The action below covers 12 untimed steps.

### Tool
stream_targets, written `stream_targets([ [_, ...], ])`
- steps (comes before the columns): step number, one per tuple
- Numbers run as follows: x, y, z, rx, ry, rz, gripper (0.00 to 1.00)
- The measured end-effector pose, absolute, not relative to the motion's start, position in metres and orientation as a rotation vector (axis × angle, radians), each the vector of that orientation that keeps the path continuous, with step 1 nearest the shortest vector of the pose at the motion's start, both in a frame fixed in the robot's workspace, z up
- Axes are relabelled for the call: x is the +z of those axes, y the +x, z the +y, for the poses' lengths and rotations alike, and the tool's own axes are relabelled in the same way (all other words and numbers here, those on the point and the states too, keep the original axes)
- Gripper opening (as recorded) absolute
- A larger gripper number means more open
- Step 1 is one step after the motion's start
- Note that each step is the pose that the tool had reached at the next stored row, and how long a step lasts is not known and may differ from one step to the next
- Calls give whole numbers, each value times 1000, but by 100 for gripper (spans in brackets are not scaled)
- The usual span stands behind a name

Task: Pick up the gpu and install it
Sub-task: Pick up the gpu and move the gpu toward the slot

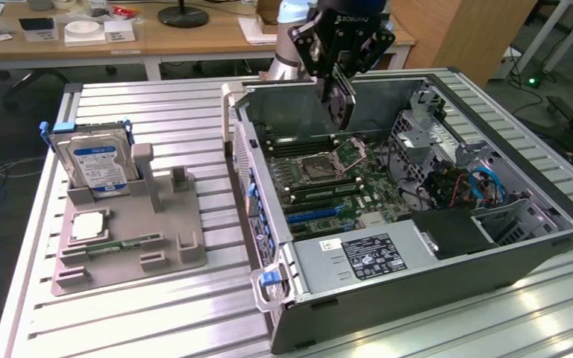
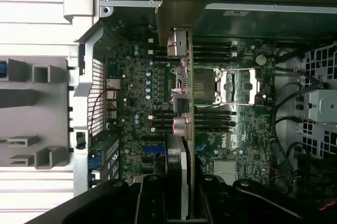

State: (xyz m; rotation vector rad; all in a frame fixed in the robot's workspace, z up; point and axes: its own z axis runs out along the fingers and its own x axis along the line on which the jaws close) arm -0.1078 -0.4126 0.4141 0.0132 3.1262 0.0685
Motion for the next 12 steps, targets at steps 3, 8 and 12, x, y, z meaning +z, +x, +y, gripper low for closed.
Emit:
stream_targets([
  [3, 414, -103, -413, 68, 13, 3126, 28],
  [8, 414, -94, -413, 68, 13, 3126, 28],
  [12, 414, -87, -413, 68, 13, 3126, 28],
])
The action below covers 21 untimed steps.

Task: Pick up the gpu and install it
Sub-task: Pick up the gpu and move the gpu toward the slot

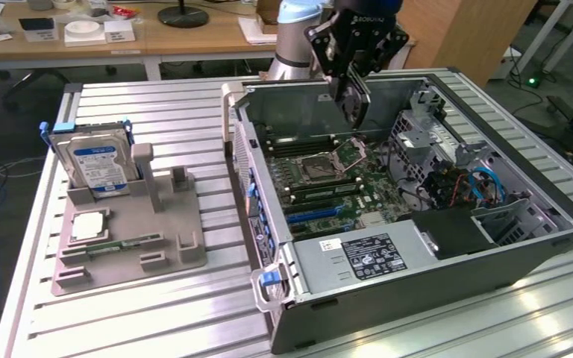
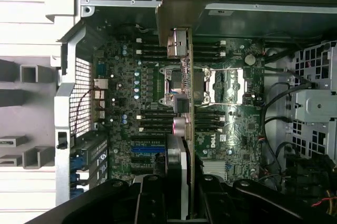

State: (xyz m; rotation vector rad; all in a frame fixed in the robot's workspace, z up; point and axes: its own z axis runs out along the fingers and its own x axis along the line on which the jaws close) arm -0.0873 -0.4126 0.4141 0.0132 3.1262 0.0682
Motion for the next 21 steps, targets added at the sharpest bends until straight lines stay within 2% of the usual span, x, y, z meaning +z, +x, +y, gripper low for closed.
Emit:
stream_targets([
  [21, 414, -61, -413, 68, 13, 3126, 28],
])
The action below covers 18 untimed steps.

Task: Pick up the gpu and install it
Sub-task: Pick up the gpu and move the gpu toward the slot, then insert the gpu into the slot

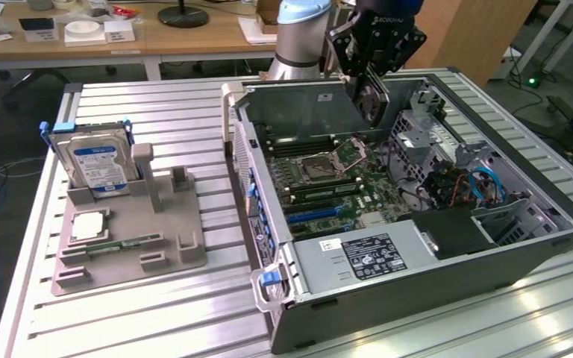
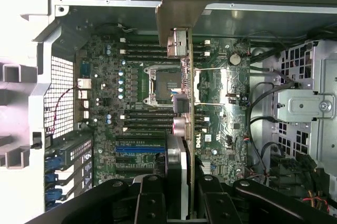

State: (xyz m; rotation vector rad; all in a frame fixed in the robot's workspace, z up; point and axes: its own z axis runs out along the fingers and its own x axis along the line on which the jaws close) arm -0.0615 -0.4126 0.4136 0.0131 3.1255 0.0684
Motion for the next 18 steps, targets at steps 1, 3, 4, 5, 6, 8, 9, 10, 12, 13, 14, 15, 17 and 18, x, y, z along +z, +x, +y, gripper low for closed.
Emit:
stream_targets([
  [1, 414, -61, -413, 68, 13, 3126, 28],
  [3, 414, -61, -413, 68, 13, 3125, 28],
  [4, 414, -61, -413, 68, 13, 3125, 28],
  [5, 414, -61, -413, 68, 13, 3126, 28],
  [6, 414, -61, -413, 68, 13, 3125, 28],
  [8, 414, -61, -413, 68, 13, 3125, 28],
  [9, 414, -61, -413, 68, 13, 3126, 28],
  [10, 414, -61, -413, 68, 11, 3125, 28],
  [12, 414, -61, -413, 69, 4, 3126, 28],
  [13, 413, -61, -413, 69, -4, 3126, 28],
  [14, 413, -61, -413, 69, -13, 3126, 28],
  [15, 414, -61, -413, 69, -23, 3126, 28],
  [17, 414, -61, -413, 69, -48, 3126, 28],
  [18, 414, -61, -413, 69, -65, 3126, 28],
])
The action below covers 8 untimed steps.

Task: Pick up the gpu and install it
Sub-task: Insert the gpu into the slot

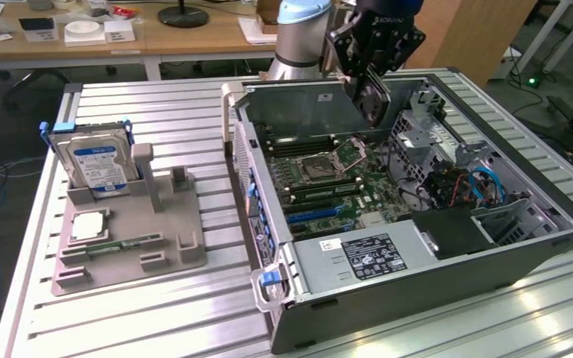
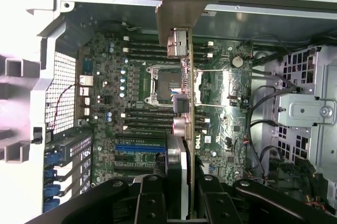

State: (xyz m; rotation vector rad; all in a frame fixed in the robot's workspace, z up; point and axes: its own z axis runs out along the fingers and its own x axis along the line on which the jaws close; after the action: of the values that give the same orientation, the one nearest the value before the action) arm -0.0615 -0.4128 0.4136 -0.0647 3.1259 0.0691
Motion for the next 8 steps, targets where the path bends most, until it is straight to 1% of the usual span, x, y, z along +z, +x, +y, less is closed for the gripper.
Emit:
stream_targets([
  [8, 414, -61, -413, 70, -161, 3124, 28],
])
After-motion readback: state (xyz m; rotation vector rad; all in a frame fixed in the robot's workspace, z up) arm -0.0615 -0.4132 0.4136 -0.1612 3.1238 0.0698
